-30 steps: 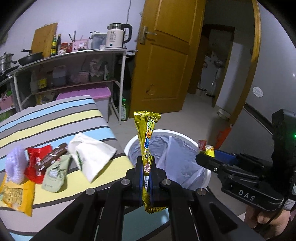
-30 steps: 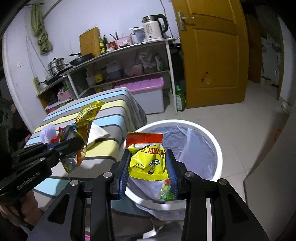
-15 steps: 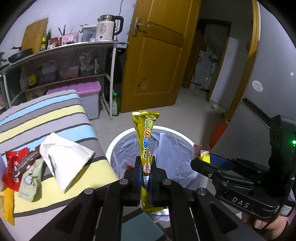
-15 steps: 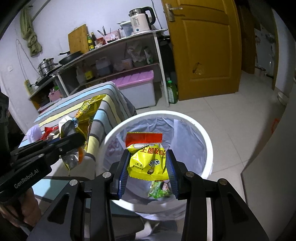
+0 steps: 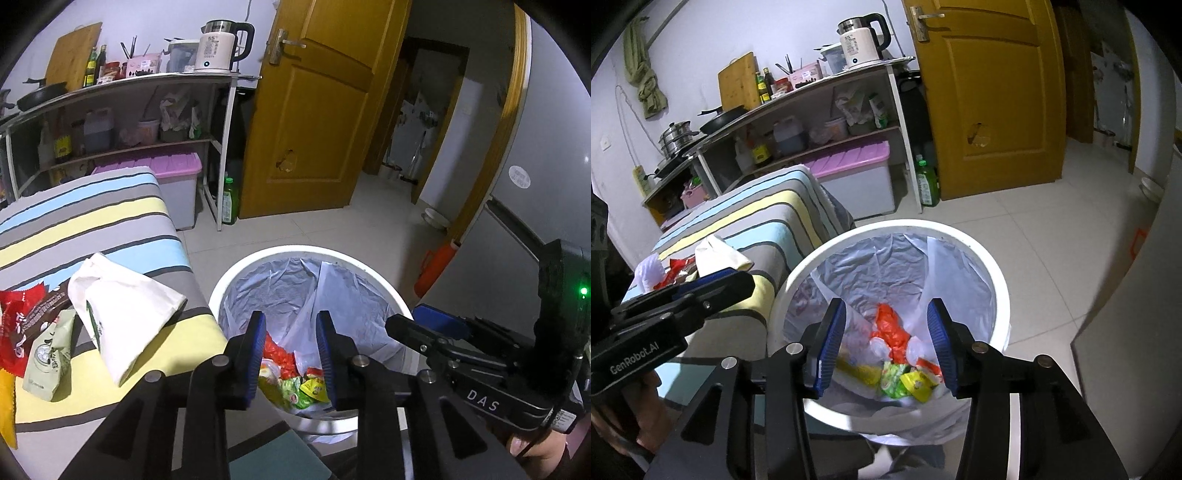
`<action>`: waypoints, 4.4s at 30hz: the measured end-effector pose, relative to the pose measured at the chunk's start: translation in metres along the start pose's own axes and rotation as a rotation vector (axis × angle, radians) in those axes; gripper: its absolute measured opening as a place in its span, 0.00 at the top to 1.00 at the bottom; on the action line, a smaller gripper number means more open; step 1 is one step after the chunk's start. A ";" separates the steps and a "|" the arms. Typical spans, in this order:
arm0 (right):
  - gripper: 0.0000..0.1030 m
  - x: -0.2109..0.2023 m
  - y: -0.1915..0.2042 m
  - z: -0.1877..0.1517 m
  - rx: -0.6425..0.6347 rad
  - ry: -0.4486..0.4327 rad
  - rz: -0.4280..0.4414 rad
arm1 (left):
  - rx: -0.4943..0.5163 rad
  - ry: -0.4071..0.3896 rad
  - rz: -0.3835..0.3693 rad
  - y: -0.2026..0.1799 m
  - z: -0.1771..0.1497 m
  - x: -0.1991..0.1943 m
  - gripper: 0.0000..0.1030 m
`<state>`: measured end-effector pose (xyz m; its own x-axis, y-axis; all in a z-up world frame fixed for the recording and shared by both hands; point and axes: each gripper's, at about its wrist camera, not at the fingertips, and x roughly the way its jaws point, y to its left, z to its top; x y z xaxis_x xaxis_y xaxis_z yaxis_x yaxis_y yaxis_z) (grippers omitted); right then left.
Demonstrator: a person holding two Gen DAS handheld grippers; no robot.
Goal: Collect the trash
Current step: 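Carry both held wrappers over the bin and open both grippers, then move both open grippers back over the table, then grasp the lavender mesh net with the left gripper while the right grasps the white paper bag, then carry the mesh net and white bag over the bin and release both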
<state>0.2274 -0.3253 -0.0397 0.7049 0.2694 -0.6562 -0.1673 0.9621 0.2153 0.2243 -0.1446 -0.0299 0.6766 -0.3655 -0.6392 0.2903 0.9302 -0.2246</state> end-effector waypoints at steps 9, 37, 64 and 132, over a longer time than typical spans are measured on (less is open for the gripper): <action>0.54 -0.020 0.018 0.001 -0.030 -0.026 0.028 | -0.013 -0.063 0.026 0.008 -0.006 -0.038 0.73; 0.54 -0.047 0.135 -0.012 -0.225 -0.040 0.191 | -0.105 -0.178 0.199 0.082 -0.048 -0.153 0.73; 0.52 0.003 0.178 0.006 -0.334 0.003 0.211 | -0.169 -0.202 0.371 0.167 -0.039 -0.159 0.55; 0.63 0.005 0.180 0.015 -0.373 0.044 0.248 | -0.180 -0.162 0.322 0.159 -0.031 -0.162 0.76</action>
<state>0.2108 -0.1513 0.0063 0.5838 0.4872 -0.6494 -0.5698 0.8157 0.0998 0.1399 0.0635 0.0145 0.8158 -0.0417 -0.5768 -0.0671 0.9838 -0.1662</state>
